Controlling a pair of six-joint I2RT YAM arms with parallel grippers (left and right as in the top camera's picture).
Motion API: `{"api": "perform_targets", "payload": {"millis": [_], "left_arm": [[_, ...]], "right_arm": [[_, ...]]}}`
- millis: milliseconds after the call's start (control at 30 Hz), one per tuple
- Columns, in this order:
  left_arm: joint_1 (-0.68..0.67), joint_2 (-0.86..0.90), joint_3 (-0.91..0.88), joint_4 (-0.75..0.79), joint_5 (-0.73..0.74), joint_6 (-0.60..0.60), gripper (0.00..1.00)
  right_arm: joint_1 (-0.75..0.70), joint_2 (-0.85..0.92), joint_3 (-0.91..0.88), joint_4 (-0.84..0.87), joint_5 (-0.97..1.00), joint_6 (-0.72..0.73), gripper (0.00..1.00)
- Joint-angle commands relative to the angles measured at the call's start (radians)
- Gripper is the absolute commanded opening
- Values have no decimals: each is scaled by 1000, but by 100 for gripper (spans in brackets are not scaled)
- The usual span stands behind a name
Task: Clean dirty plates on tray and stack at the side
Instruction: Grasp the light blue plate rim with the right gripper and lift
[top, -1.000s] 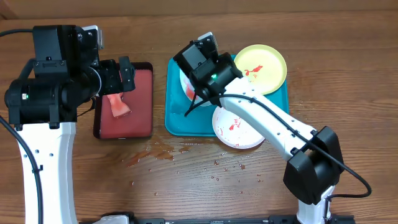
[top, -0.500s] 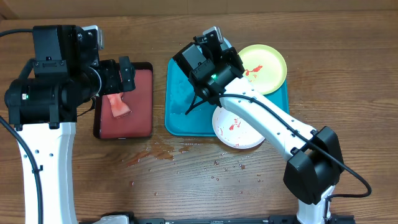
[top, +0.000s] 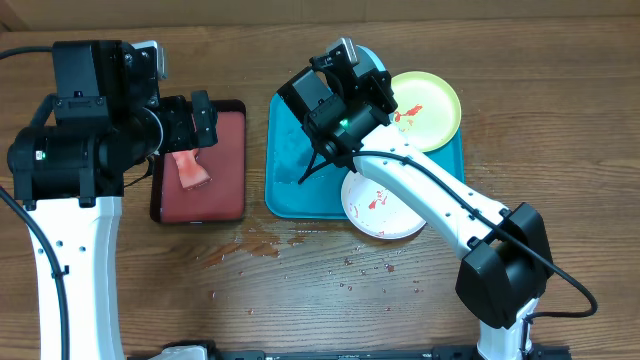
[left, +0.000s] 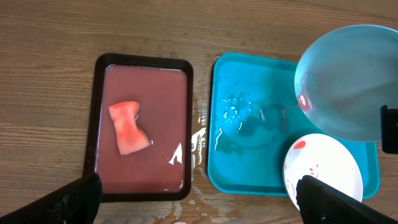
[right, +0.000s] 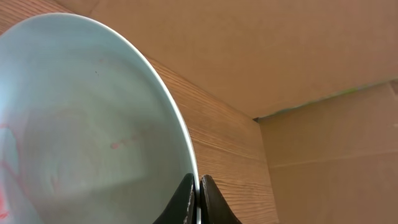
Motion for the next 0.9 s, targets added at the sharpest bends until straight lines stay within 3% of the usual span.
{"api": "perform_targets", "payload": {"millis": [0, 233, 333, 500, 600, 733, 867], "left_arm": [[-8, -11, -2, 1, 11, 22, 100], [-8, -11, -2, 1, 11, 22, 100], [-8, -11, -2, 1, 11, 22, 100], [-8, -11, -2, 1, 11, 22, 100], [-8, -11, -2, 1, 11, 22, 100], [-8, -11, -2, 1, 11, 22, 100], [-8, -11, -2, 1, 11, 22, 100]], "right_arm": [[-2, -32, 25, 18, 39, -12, 4], [-6, -32, 5, 92, 74, -90, 4], [2, -32, 5, 76, -21, -97, 4], [4, -29, 3, 117, 8, -148, 4], [17, -29, 2, 82, -115, -173, 4], [17, -27, -2, 135, -47, -201, 4], [27, -27, -2, 111, -135, -269, 4]]}}
